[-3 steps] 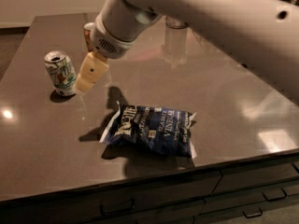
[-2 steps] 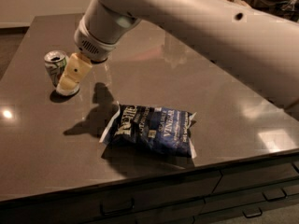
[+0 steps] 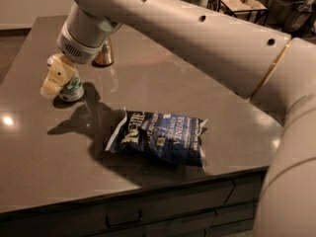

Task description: Move 7up can near blue chip bag

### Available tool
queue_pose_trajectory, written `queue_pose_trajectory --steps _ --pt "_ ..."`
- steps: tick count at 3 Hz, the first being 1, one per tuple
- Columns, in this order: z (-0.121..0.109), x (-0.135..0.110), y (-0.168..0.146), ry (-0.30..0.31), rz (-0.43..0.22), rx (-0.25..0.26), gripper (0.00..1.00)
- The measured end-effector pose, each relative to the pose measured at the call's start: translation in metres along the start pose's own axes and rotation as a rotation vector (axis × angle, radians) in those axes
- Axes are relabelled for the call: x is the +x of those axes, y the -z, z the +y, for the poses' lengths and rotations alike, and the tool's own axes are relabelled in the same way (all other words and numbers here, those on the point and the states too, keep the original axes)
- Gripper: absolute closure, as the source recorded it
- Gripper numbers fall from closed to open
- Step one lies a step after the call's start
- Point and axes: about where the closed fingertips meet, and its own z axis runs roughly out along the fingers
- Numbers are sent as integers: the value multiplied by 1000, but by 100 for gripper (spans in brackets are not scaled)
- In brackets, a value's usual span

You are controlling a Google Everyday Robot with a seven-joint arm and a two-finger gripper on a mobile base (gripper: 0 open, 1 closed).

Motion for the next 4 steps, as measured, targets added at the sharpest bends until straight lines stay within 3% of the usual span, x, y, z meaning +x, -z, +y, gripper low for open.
queue_pose_trajectory --steps 2,3,4 --pt "-2 -18 -22 -8 -6 -25 43" --pt "0 -21 -19 -12 -24 -35 64" --pt "2 -16 4 -23 -53 -36 89"
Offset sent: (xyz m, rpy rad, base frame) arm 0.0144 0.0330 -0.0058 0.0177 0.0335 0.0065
